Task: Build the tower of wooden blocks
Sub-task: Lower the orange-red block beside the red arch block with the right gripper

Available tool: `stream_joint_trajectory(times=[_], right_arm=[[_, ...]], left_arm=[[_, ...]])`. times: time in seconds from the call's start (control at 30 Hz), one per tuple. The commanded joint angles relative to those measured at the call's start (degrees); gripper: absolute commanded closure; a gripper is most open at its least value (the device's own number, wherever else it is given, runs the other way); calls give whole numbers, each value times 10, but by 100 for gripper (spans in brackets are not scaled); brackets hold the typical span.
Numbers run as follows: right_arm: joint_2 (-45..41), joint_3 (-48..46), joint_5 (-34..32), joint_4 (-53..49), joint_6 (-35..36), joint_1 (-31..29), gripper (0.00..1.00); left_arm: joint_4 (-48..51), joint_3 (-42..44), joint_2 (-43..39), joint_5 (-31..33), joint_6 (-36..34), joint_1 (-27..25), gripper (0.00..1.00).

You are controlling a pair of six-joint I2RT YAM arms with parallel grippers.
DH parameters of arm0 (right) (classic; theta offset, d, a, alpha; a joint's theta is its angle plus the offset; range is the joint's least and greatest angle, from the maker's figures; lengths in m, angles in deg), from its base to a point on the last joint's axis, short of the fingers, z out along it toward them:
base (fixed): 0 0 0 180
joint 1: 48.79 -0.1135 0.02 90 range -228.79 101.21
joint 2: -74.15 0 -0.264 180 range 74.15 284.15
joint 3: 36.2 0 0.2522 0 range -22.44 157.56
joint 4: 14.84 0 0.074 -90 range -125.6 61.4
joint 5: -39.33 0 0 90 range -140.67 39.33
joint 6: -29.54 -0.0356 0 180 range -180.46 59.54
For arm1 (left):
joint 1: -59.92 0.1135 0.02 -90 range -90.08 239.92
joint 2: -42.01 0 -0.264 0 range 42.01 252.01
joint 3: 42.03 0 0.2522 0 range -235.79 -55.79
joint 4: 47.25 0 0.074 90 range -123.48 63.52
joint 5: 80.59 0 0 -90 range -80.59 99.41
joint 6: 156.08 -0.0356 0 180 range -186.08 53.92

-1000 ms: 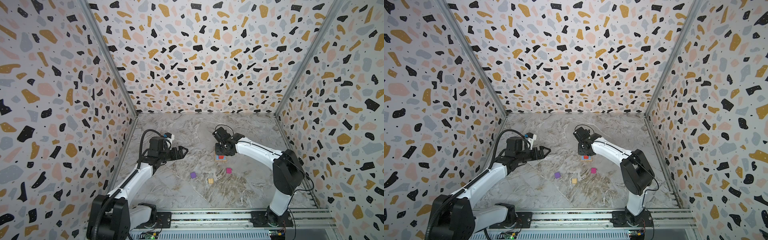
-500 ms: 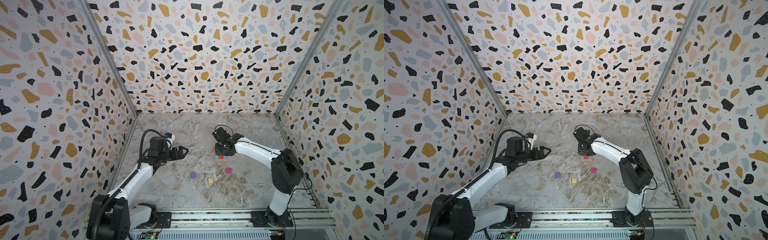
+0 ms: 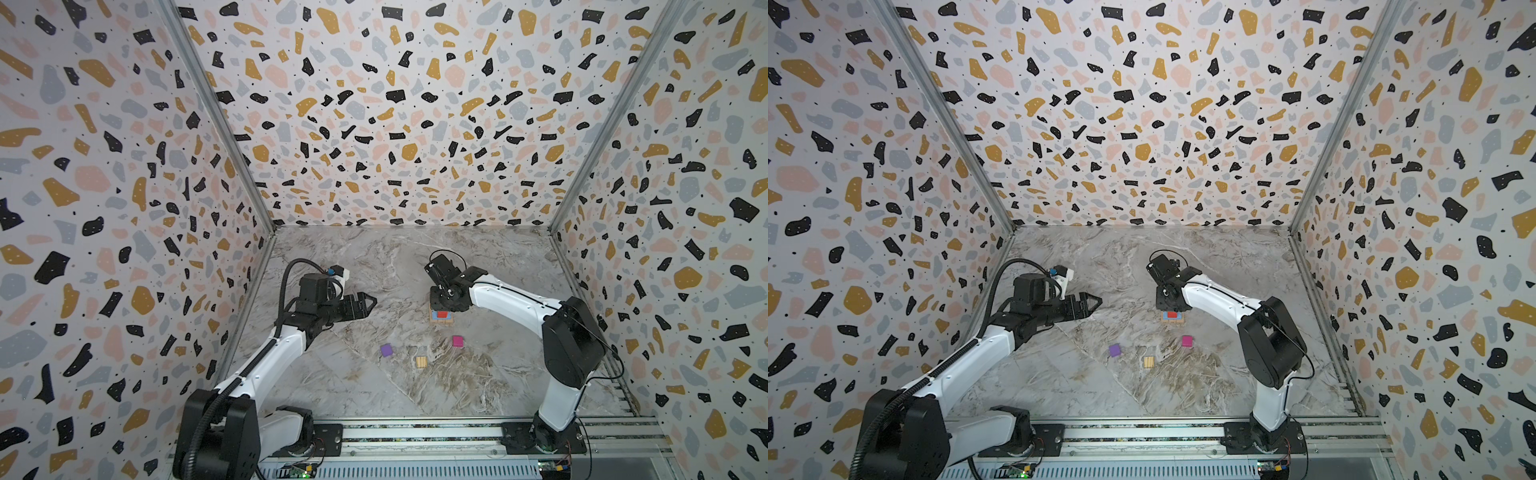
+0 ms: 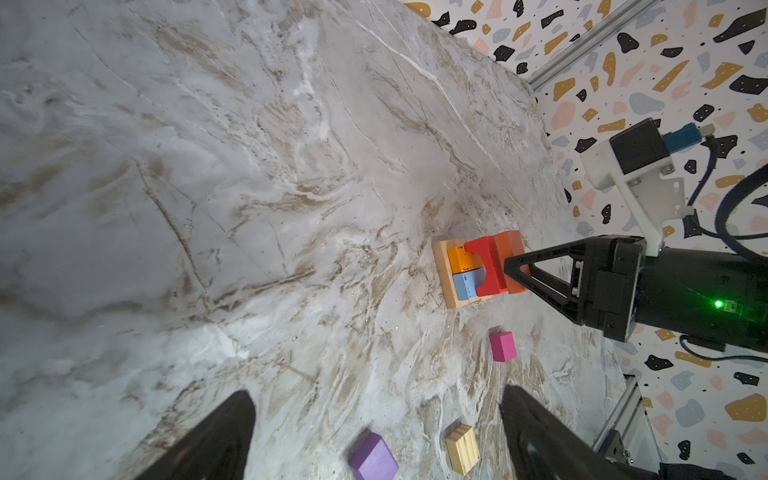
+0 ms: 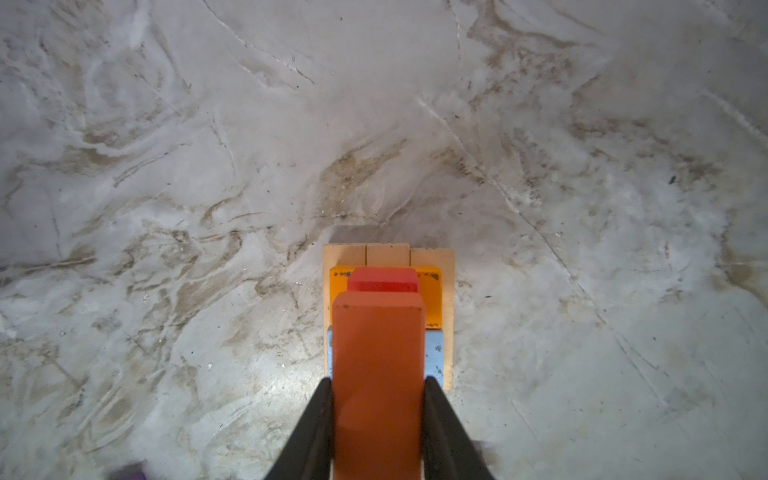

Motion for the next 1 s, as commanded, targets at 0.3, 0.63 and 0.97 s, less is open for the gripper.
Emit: stream_joint_trajectory(times=[0.3, 0.63, 0.97], right_arm=[[7, 0, -3, 3, -1, 3, 79], [1, -3, -5, -1, -3, 2, 79], [-12, -7, -6, -5, -4, 2, 79]], left_arm=[[-17, -1, -2, -2, -6, -2, 6], [-18, -2, -1, -2, -6, -1, 6], [-18, -1, -1, -2, -6, -2, 6]])
